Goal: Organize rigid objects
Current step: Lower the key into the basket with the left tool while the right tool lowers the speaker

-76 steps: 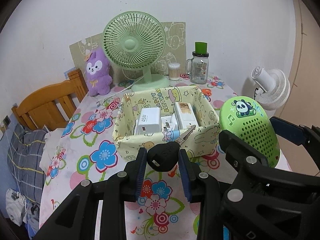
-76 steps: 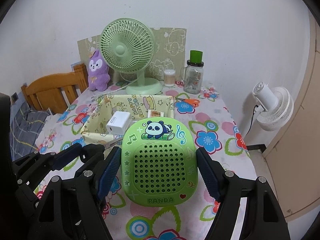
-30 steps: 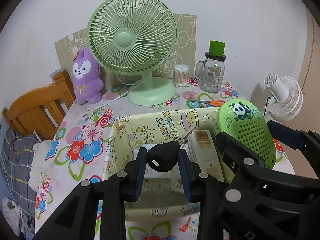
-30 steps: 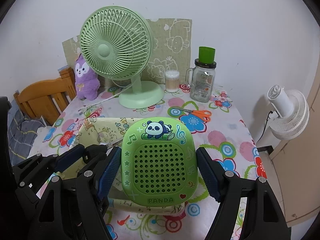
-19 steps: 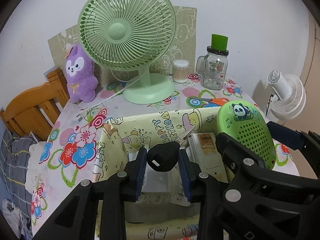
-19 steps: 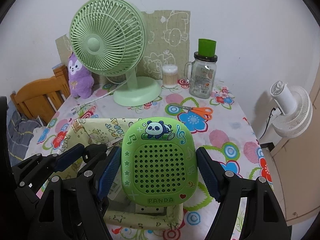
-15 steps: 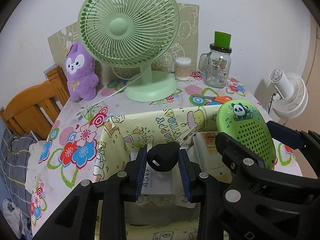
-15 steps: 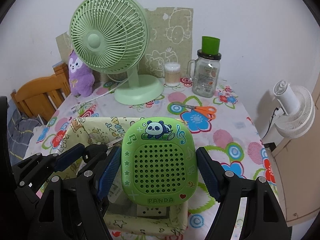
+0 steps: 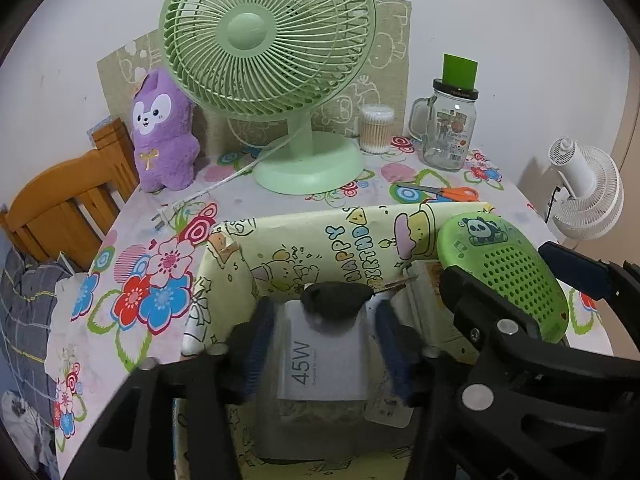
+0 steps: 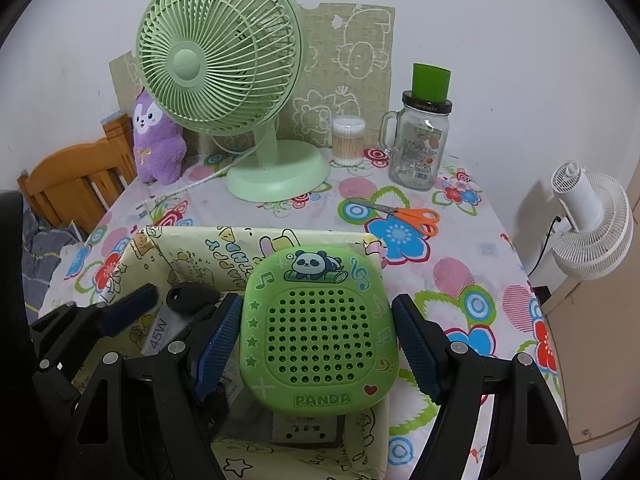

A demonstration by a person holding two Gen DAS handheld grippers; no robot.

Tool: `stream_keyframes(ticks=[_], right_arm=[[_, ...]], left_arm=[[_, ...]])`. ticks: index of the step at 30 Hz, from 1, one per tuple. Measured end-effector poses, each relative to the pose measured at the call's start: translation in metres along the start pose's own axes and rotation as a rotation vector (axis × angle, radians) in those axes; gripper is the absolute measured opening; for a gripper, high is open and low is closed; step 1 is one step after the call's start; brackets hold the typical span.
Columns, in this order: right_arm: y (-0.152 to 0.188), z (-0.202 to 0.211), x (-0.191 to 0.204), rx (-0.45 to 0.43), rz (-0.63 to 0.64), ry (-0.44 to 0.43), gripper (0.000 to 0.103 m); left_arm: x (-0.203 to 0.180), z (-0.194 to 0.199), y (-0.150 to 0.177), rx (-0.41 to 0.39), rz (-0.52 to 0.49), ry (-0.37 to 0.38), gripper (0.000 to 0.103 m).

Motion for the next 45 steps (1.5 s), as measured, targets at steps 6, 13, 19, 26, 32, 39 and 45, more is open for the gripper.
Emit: stream_keyframes(ticks=[6,13,19,26,32,39,45], right_arm=[[0.002,0.004,0.005,0.001,0.007,-0.014,0.078],[0.006,0.01,0.015,0.007,0.022,-0.031,0.078],[0.009,0.004,0.02,0.032,0.012,-0.048,0.078],[0.012,-0.01,0.02,0.061,-0.003,-0.039,0.078],[0.01,-0.016,0.019,0.062,-0.013,-0.043,0.078],[0.01,-0.017,0.019,0.063,-0.014,-0.049,0.079],[0.011,-0.015,0.021,0.067,-0.026,-0.068,0.087]], left_arm=[[0.004,0.006,0.003,0.006,-0.005,-0.011,0.069],[0.01,0.015,0.011,0.004,-0.013,-0.025,0.079],[0.01,0.02,0.016,0.001,-0.026,0.005,0.082],[0.005,0.018,0.018,-0.007,-0.045,-0.001,0.086],[0.006,0.015,0.016,-0.008,-0.025,-0.017,0.085],[0.005,0.015,0.016,-0.007,-0.025,-0.018,0.085],[0.007,0.019,0.018,-0.006,-0.013,-0.009,0.086]])
Point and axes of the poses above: each gripper's, at about its wrist camera, not at the fingertips, and z roughly against the way its jaws point, x to its left, y to its underside, the point moved 4 cm from there along -z, roughly the way its jaws point, and after that the axes turned 5 degrees about -z, right-handed, at the moved point
